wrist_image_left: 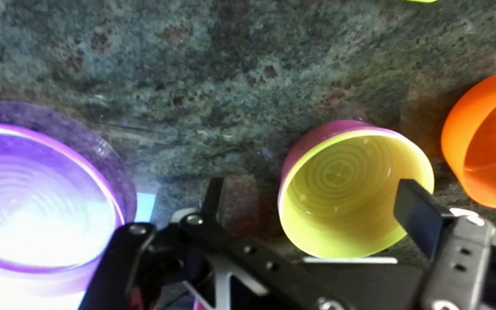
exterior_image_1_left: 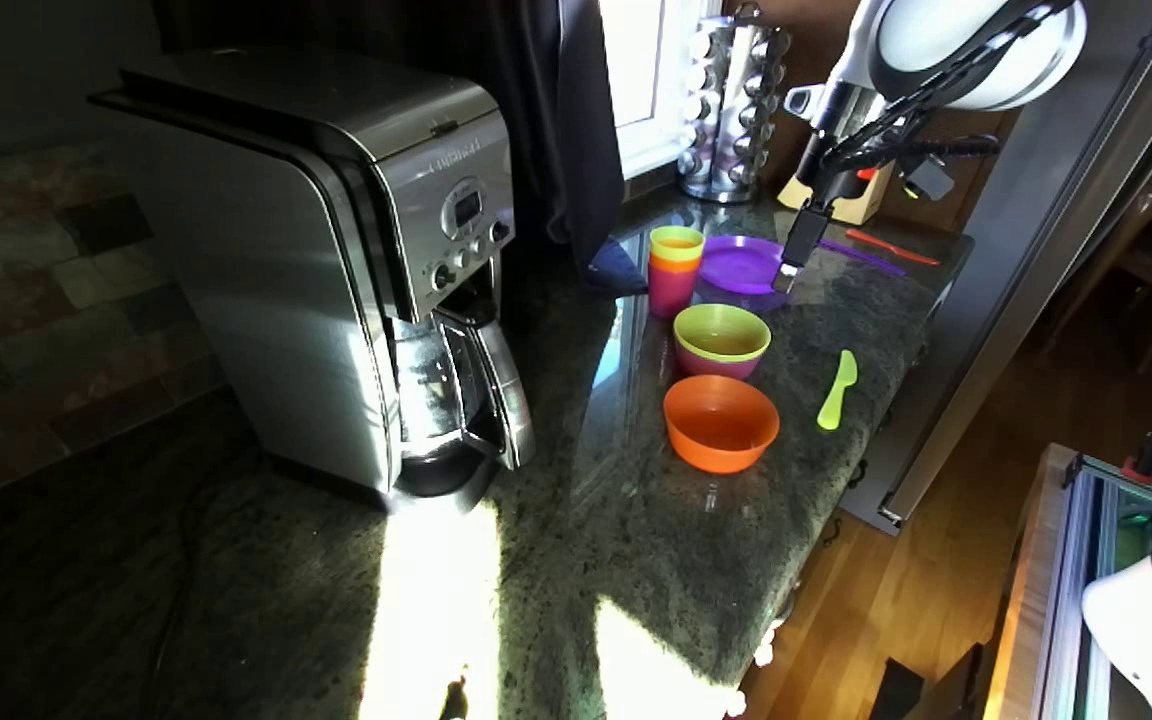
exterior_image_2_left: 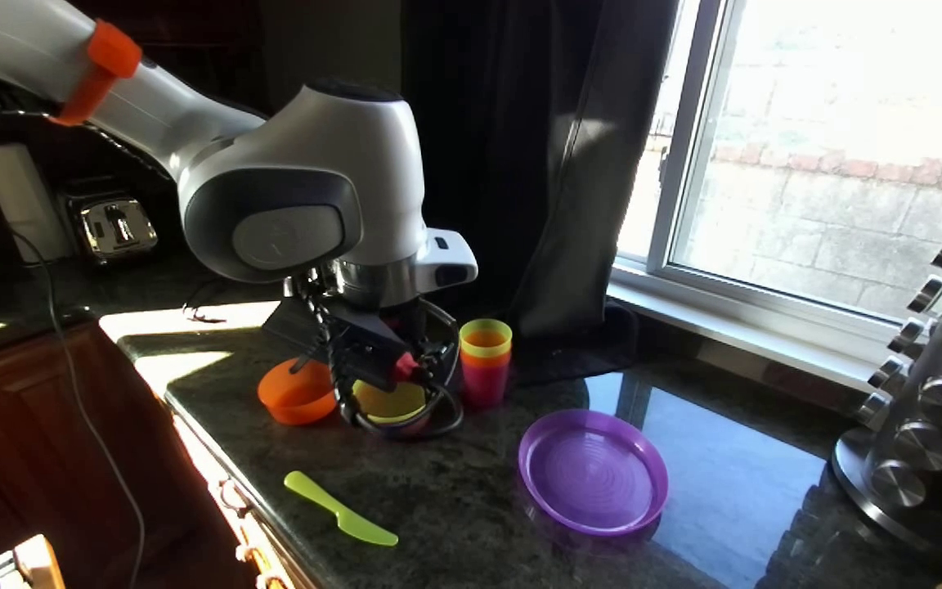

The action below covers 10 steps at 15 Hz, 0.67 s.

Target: Unstack the bowls

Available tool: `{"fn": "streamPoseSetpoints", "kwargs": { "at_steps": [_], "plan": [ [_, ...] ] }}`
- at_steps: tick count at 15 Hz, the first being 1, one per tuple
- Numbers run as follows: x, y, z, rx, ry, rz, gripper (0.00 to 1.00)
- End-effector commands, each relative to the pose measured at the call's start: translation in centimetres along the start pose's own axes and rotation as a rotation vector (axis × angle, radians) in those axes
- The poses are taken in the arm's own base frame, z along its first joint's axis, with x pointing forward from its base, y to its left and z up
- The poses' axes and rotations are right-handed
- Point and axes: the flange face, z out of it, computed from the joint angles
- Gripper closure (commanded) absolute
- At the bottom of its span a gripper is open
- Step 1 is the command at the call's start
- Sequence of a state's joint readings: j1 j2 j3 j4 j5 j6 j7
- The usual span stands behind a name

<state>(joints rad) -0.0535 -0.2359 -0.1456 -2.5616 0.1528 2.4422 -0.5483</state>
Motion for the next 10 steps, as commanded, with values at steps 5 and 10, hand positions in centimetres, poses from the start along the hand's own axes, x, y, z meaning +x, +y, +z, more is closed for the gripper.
{"fn": "streamPoseSetpoints", "kwargs": {
  "at_steps": [5, 10],
  "plan": [
    [0.2, 0.0, 2.2, 0.005, -0.056, 0.191, 0.0],
    [1.2, -0.7, 3.9, 0.017, -0.084, 0.248, 0.0]
  ]
}}
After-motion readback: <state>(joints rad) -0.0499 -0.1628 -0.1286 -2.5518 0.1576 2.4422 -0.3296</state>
